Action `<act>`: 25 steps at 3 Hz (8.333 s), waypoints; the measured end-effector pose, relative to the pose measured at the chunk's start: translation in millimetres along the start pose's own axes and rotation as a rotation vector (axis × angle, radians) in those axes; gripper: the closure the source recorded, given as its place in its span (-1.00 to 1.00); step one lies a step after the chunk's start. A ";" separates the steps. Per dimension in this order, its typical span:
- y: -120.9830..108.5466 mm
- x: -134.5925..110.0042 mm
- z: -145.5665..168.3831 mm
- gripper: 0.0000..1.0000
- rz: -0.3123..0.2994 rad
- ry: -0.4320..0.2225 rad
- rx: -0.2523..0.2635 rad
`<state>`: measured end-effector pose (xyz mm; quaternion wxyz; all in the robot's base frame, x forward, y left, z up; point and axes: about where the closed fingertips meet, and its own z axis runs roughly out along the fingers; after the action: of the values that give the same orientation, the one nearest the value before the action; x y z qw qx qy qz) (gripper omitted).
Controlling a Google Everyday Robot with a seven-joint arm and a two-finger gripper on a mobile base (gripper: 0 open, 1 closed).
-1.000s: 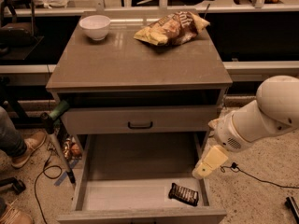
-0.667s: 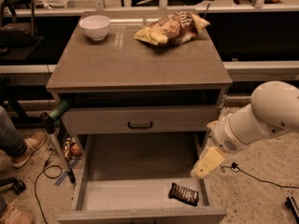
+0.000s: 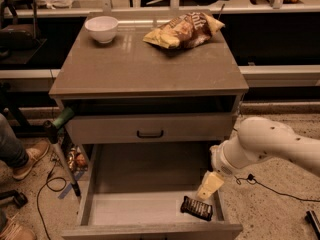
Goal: Pick rxbar chocolate from middle drawer and place on counter
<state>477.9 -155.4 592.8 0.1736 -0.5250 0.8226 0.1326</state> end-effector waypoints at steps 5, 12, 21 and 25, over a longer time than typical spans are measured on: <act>-11.3 30.4 157.9 -1.00 -0.067 -0.048 -0.087; -36.8 89.4 229.4 -0.06 -0.381 0.012 -0.056; -47.9 21.2 -44.2 1.00 -0.772 -0.150 0.362; -157.7 -96.6 -292.2 1.00 -1.119 0.010 0.788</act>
Offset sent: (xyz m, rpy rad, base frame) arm 0.0243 0.0350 -0.1751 0.1130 0.1225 0.0304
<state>616.1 -258.7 892.5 0.3901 -0.7694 0.4153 -0.2888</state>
